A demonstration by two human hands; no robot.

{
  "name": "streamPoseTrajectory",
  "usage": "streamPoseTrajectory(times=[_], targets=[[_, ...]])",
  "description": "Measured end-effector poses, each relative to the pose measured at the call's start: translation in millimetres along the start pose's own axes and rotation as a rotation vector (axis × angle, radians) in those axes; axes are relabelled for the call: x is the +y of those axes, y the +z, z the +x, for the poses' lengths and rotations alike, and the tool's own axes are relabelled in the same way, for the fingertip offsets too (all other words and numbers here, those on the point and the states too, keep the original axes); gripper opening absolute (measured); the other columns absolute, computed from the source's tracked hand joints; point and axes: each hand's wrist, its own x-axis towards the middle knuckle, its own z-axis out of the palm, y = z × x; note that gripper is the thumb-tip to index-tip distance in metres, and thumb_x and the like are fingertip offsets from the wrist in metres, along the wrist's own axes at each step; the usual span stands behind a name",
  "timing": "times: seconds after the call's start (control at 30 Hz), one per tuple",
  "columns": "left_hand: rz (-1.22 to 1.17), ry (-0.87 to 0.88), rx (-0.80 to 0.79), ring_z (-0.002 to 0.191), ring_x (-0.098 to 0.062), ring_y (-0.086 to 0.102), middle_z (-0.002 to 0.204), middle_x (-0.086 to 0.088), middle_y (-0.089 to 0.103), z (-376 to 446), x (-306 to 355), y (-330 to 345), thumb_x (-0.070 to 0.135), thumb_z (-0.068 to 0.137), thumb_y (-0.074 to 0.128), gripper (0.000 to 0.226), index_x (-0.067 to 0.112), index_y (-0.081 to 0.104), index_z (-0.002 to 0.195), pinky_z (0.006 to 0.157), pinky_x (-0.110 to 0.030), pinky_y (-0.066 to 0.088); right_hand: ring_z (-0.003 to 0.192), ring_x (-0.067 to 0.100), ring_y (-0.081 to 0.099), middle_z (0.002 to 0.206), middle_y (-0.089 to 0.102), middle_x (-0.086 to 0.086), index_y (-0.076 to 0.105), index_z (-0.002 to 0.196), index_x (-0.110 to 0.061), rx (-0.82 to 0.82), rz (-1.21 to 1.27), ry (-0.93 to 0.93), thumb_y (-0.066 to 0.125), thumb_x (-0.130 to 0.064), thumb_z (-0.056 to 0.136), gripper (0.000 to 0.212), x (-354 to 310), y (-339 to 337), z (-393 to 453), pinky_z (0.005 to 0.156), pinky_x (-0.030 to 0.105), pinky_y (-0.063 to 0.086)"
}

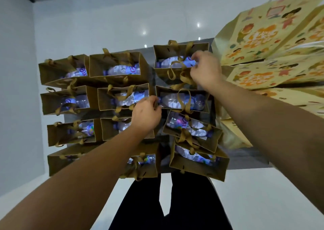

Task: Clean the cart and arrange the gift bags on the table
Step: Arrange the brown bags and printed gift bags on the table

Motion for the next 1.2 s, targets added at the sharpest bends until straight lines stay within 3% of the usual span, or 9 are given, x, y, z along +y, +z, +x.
streamPoseTrajectory(times=[0.1, 0.23, 0.4, 0.53, 0.6, 0.67, 0.83, 1.03, 1.2], targets=[[-0.006, -0.027, -0.031, 0.102, -0.021, 0.061, 0.113, -0.005, 0.066, -3, -4, 9, 0.024, 0.099, 0.058, 0.022, 0.018, 0.065, 0.119, 0.083, -0.03, 0.047, 0.094, 0.025, 0.06, 0.097, 0.065, 0.004, 0.066, 0.103, -0.014, 0.151, 0.109, -0.044, 0.055, -0.012, 0.088, 0.019, 11, 5, -56, 0.078, 0.034, 0.046], [-0.002, -0.026, -0.119, 0.094, -0.022, 0.062, 0.104, -0.004, 0.065, -20, -2, 24, 0.024, 0.097, 0.06, 0.014, 0.02, 0.068, 0.108, 0.079, -0.037, 0.053, 0.08, 0.02, 0.055, 0.081, 0.056, -0.004, 0.061, 0.093, -0.017, -0.072, 0.048, -0.112, 0.061, -0.021, 0.089, 0.005, 40, 27, -160, 0.067, 0.035, 0.045], [0.083, 0.07, -0.214, 0.104, -0.025, 0.057, 0.114, -0.008, 0.059, -37, -7, 46, 0.02, 0.097, 0.059, 0.021, 0.014, 0.067, 0.116, 0.078, -0.029, 0.038, 0.102, 0.036, 0.059, 0.108, 0.067, 0.013, 0.065, 0.122, -0.011, -0.279, -0.05, -0.021, 0.069, -0.03, 0.087, 0.041, 63, 58, -228, 0.085, 0.038, 0.048], [0.108, 0.096, -0.262, 0.107, -0.027, 0.059, 0.12, -0.009, 0.061, -42, -7, 57, 0.023, 0.098, 0.059, 0.025, 0.016, 0.068, 0.12, 0.084, -0.033, 0.046, 0.107, 0.022, 0.064, 0.111, 0.071, 0.003, 0.061, 0.134, -0.024, -0.483, 0.059, 0.153, 0.074, -0.051, 0.084, 0.058, 53, 62, -228, 0.088, 0.033, 0.052], [0.108, 0.1, -0.265, 0.106, -0.026, 0.06, 0.121, -0.009, 0.062, -43, -7, 59, 0.023, 0.098, 0.059, 0.025, 0.017, 0.067, 0.121, 0.084, -0.033, 0.047, 0.096, 0.014, 0.068, 0.099, 0.074, -0.002, 0.064, 0.129, -0.024, -0.412, 0.318, 0.28, 0.081, -0.033, 0.08, 0.052, 44, 66, -226, 0.09, 0.032, 0.055], [0.089, 0.089, -0.268, 0.106, -0.025, 0.06, 0.123, -0.008, 0.062, -44, -8, 60, 0.023, 0.099, 0.059, 0.025, 0.017, 0.067, 0.122, 0.081, -0.031, 0.046, 0.082, 0.013, 0.066, 0.076, 0.067, -0.005, 0.066, 0.121, -0.021, -0.285, 0.453, 0.366, 0.074, -0.01, 0.082, 0.042, 40, 73, -224, 0.086, 0.033, 0.056], [0.078, 0.074, -0.266, 0.109, -0.025, 0.06, 0.126, -0.009, 0.062, -44, -11, 62, 0.023, 0.098, 0.06, 0.027, 0.019, 0.065, 0.125, 0.086, -0.033, 0.05, 0.098, 0.032, 0.063, 0.105, 0.068, 0.006, 0.054, 0.131, -0.026, -0.324, 0.194, 0.37, 0.065, -0.037, 0.085, 0.049, 27, 65, -197, 0.087, 0.04, 0.053], [0.068, 0.045, -0.283, 0.105, -0.024, 0.06, 0.124, -0.007, 0.06, -42, -14, 63, 0.026, 0.099, 0.06, 0.028, 0.02, 0.063, 0.126, 0.088, -0.038, 0.054, 0.082, 0.022, 0.058, 0.096, 0.06, 0.006, 0.057, 0.101, -0.013, -0.712, -0.044, 0.43, 0.062, -0.032, 0.088, 0.023, 30, 64, -173, 0.08, 0.035, 0.053], [0.065, 0.019, -0.301, 0.101, -0.022, 0.062, 0.115, -0.005, 0.064, -47, -10, 62, 0.027, 0.099, 0.06, 0.024, 0.019, 0.065, 0.121, 0.087, -0.037, 0.055, 0.095, 0.029, 0.062, 0.107, 0.066, 0.01, 0.063, 0.101, -0.013, -0.629, -0.16, 0.367, 0.061, -0.025, 0.091, 0.016, 35, 70, -190, 0.079, 0.038, 0.053]])
